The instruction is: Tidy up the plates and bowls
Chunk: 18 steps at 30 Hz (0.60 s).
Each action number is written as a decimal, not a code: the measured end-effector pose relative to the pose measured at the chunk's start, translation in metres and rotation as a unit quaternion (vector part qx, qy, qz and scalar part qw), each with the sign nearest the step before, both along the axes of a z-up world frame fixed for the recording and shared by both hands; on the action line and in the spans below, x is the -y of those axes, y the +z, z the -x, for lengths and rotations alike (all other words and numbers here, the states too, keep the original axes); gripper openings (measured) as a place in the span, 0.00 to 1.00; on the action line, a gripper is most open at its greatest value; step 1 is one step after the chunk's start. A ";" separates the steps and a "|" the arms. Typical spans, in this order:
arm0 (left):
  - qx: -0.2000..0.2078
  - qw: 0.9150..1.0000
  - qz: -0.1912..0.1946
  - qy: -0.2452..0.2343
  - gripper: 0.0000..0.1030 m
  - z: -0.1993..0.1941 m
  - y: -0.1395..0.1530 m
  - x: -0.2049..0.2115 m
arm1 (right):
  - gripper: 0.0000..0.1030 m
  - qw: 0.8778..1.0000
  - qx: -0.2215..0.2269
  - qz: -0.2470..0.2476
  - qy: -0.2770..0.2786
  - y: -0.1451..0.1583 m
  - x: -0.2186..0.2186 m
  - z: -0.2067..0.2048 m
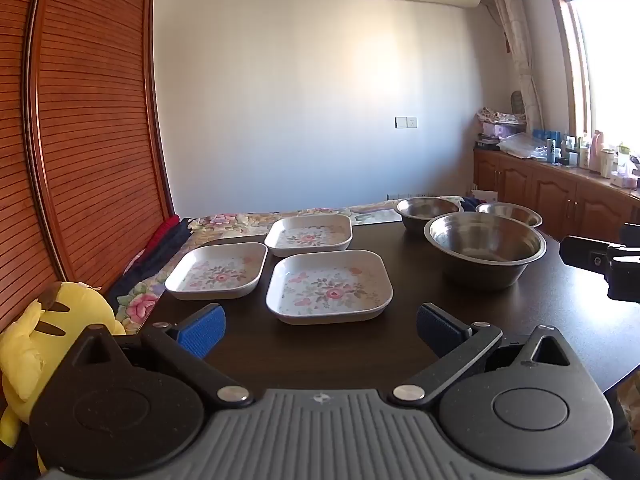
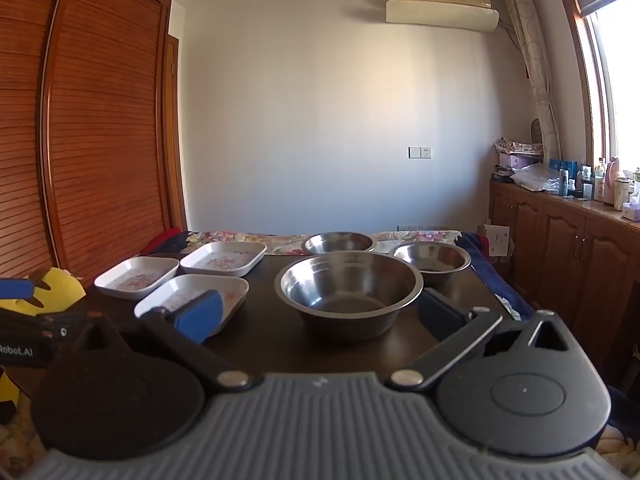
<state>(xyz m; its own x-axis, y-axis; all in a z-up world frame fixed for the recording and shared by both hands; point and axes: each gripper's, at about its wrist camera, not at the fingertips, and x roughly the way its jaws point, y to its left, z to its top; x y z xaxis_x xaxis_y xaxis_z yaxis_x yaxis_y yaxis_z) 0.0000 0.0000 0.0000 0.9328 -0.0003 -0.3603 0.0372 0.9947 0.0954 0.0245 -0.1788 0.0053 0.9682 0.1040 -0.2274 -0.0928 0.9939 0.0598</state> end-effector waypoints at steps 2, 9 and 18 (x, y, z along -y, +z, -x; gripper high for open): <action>0.001 1.000 -0.001 0.000 1.00 0.000 0.000 0.000 | 1.00 1.000 0.000 0.000 0.000 0.000 0.000 0.000; 0.001 1.000 -0.003 -0.001 1.00 -0.001 -0.001 0.001 | 1.00 1.000 -0.002 0.001 -0.001 0.000 -0.001 0.001; 0.001 1.000 -0.003 0.000 1.00 0.000 0.001 0.002 | 1.00 1.000 -0.002 0.002 -0.002 0.000 0.000 0.002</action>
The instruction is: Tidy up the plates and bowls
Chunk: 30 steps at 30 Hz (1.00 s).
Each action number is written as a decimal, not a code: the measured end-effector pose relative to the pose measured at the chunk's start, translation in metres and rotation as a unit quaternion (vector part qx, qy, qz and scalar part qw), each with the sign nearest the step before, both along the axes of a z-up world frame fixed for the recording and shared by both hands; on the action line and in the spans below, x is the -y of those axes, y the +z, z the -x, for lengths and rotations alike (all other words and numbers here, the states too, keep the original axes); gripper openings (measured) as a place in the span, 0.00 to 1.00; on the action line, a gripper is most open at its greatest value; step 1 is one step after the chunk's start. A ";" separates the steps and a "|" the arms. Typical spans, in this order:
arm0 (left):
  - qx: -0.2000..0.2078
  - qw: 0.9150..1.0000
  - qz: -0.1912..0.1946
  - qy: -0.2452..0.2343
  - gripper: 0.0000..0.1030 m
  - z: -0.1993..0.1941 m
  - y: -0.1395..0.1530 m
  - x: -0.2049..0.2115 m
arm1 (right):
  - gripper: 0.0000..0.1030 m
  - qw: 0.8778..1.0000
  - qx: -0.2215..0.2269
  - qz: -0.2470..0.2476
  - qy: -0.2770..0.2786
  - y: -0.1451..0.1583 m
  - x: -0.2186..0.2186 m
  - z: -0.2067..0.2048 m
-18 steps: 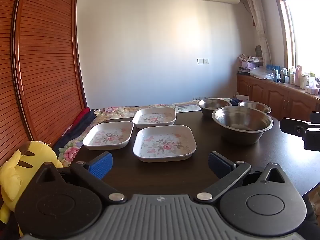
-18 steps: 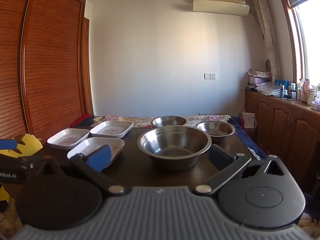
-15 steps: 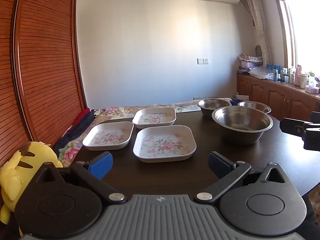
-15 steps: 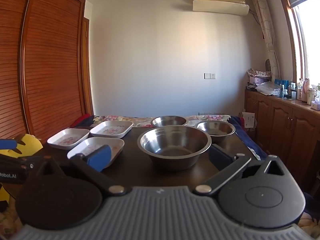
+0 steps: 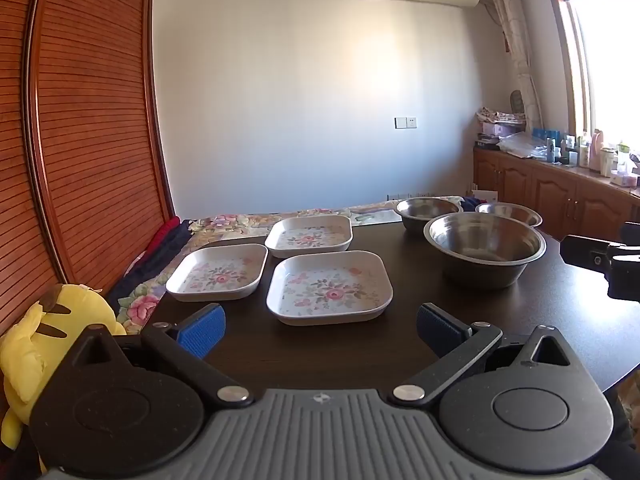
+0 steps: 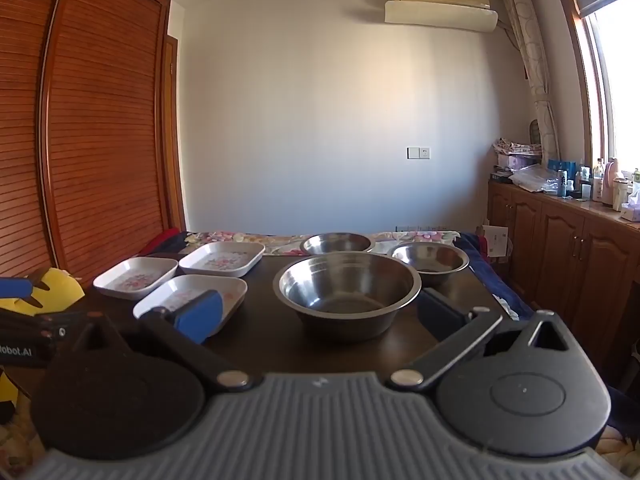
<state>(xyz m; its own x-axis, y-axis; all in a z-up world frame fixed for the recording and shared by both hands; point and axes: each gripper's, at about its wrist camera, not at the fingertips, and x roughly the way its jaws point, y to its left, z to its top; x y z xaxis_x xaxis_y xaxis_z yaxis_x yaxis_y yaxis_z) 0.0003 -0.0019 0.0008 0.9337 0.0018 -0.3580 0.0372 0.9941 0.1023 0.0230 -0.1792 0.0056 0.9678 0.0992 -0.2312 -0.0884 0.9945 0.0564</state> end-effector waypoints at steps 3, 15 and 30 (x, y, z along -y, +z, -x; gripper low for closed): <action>0.000 1.000 0.000 -0.001 1.00 0.000 0.000 0.000 | 1.00 1.000 0.000 0.000 0.000 0.000 0.000 0.001; 0.001 1.000 -0.001 -0.001 1.00 0.000 0.001 -0.001 | 1.00 1.000 0.002 0.001 -0.001 0.004 0.003 0.002; 0.002 1.000 -0.001 0.000 1.00 0.001 0.002 -0.001 | 1.00 1.000 0.006 0.001 0.000 0.006 0.003 0.002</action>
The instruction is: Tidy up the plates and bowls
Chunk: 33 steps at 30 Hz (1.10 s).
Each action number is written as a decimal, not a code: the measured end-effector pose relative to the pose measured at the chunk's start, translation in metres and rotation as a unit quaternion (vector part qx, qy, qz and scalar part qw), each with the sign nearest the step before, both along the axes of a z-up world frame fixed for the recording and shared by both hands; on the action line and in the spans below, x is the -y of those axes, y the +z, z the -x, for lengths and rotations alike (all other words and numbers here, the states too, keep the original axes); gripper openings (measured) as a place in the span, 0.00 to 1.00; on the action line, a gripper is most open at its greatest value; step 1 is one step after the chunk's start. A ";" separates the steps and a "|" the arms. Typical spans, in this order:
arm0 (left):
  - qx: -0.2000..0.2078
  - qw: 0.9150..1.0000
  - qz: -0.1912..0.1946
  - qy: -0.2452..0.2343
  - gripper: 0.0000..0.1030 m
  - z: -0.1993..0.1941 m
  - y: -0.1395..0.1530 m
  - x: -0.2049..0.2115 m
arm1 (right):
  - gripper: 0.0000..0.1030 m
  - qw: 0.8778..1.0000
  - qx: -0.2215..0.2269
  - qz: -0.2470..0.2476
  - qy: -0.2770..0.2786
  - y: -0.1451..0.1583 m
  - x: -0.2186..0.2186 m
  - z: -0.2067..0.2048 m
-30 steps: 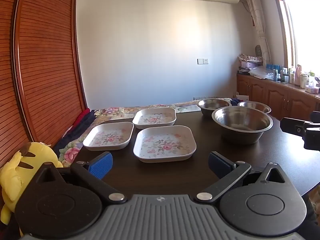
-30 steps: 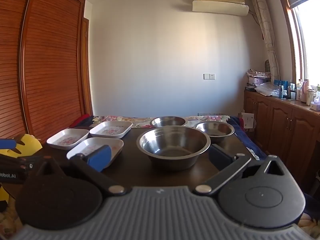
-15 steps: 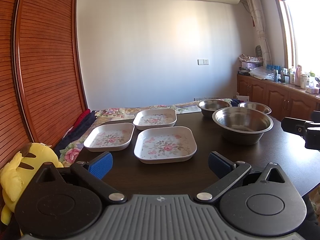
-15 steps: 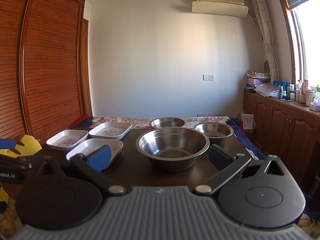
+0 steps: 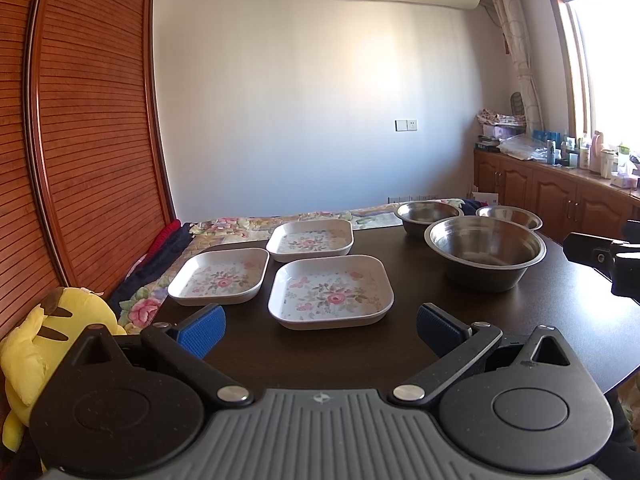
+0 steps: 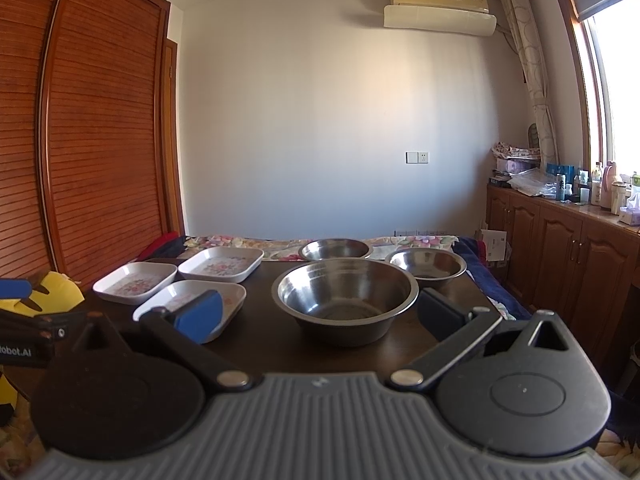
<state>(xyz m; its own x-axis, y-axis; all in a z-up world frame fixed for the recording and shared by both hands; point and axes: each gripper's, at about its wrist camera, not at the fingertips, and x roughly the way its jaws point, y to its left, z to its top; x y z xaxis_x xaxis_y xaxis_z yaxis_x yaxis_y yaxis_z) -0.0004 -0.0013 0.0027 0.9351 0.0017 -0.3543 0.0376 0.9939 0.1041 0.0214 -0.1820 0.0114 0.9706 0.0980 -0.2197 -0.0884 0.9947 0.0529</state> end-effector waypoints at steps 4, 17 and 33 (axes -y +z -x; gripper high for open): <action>0.000 1.000 0.000 0.000 1.00 0.000 0.000 0.000 | 1.00 1.000 0.000 0.000 -0.001 0.000 0.000 -0.001; -0.001 1.000 0.000 0.000 1.00 0.001 0.006 -0.001 | 1.00 1.000 0.000 0.000 -0.001 0.000 0.000 0.000; -0.007 1.000 0.000 -0.002 1.00 -0.001 -0.003 0.000 | 1.00 1.000 0.003 0.001 -0.002 -0.002 0.001 0.001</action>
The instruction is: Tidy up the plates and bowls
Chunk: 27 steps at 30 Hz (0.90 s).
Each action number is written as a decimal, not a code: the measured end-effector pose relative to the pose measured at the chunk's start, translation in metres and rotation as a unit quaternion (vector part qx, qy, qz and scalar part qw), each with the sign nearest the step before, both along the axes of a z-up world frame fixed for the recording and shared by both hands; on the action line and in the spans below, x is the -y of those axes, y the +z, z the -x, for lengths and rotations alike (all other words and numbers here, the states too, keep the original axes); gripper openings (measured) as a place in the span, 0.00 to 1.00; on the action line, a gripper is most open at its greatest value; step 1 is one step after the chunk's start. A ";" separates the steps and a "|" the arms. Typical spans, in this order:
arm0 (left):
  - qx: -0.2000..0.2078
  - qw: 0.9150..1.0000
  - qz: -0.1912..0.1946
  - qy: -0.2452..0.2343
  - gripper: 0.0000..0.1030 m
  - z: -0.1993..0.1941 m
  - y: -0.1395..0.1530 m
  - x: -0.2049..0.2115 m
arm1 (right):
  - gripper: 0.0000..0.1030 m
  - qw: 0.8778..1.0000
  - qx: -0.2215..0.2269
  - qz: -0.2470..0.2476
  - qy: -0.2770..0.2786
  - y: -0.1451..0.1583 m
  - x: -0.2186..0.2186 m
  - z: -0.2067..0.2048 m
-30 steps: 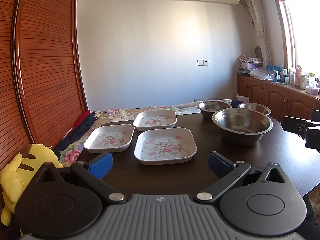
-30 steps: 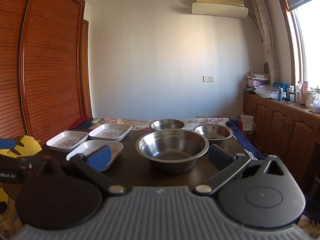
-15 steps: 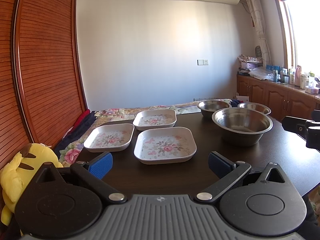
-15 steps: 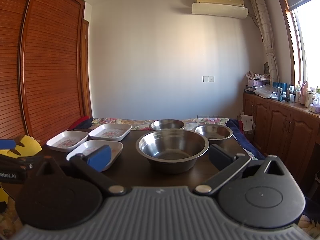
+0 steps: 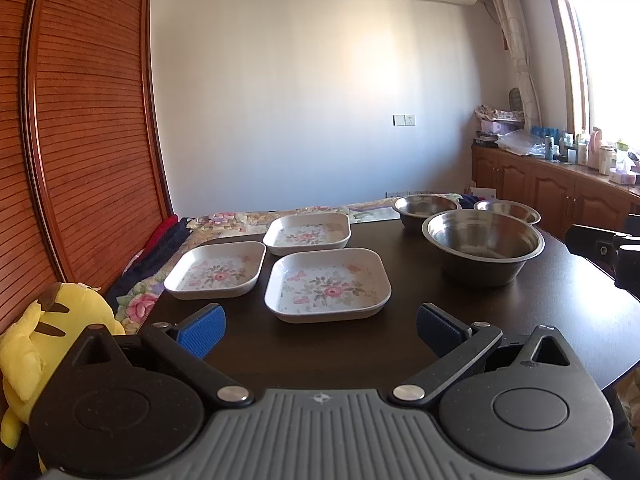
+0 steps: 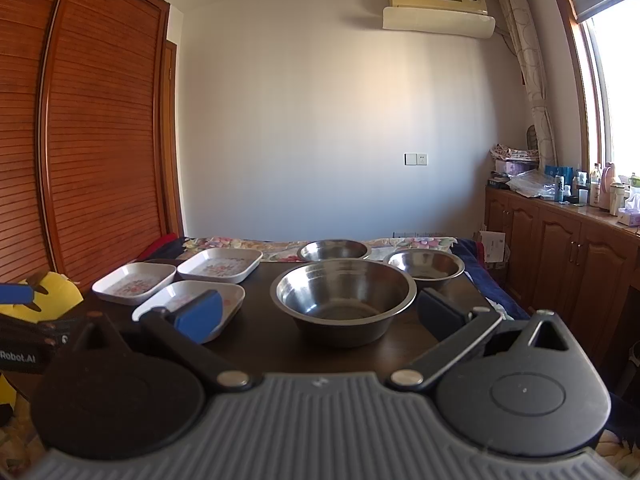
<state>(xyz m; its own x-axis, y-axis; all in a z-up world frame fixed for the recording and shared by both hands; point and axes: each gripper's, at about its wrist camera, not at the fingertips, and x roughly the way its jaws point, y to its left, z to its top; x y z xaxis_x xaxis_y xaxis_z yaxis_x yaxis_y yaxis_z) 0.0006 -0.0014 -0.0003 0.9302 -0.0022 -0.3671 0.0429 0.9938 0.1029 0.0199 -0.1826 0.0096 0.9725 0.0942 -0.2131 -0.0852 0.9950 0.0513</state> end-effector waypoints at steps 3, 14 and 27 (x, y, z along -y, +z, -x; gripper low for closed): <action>-0.003 1.000 0.000 -0.001 1.00 -0.001 -0.002 0.000 | 1.00 1.000 -0.002 0.000 0.000 -0.001 0.000 0.000; -0.019 1.000 0.004 -0.005 1.00 -0.008 -0.004 -0.006 | 1.00 1.000 -0.012 0.005 0.009 -0.008 -0.004 -0.013; -0.044 0.998 -0.043 0.021 1.00 -0.046 -0.004 -0.030 | 1.00 0.998 -0.019 0.025 0.059 -0.010 -0.029 -0.050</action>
